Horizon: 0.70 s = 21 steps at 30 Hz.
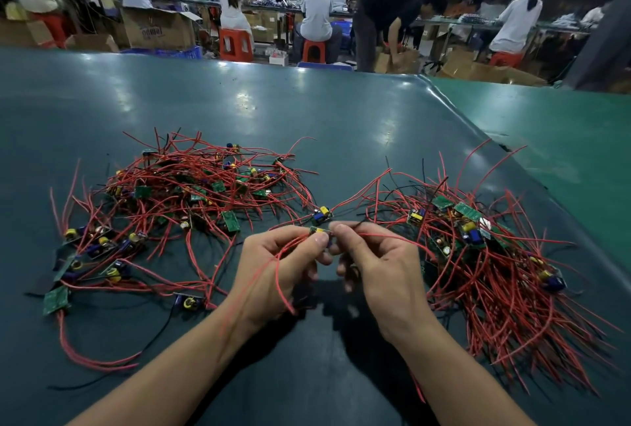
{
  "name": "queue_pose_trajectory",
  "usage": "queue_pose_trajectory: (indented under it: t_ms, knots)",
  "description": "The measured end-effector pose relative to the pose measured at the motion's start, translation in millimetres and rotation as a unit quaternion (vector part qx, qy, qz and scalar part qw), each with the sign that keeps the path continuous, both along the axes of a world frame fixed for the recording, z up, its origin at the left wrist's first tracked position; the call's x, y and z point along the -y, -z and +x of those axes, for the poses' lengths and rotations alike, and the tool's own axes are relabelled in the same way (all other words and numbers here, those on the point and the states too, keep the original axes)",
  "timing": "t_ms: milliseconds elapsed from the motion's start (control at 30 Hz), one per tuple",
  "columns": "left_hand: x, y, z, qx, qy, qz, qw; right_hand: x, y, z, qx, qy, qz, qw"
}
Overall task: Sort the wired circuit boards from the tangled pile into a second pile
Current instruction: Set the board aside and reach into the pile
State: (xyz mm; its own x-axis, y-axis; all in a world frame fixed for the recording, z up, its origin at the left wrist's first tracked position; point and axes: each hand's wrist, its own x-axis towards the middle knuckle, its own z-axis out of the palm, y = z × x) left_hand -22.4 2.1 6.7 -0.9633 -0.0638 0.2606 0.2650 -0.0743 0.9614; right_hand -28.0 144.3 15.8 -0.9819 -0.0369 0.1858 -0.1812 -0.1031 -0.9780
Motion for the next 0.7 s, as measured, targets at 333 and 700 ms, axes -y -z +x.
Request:
queue_pose_trajectory:
  t_ms: [333,700]
  knots:
    - [1.4,2.3,-0.1,0.006,-0.007,0.012,1.000,-1.0,4.3,-0.9,0.144,-0.013,-0.114,0.983]
    - [-6.0,-4.3,5.4,0.020,0.033,-0.046,0.998,-3.9,2.2,-2.2,0.144,0.044,-0.118,0.981]
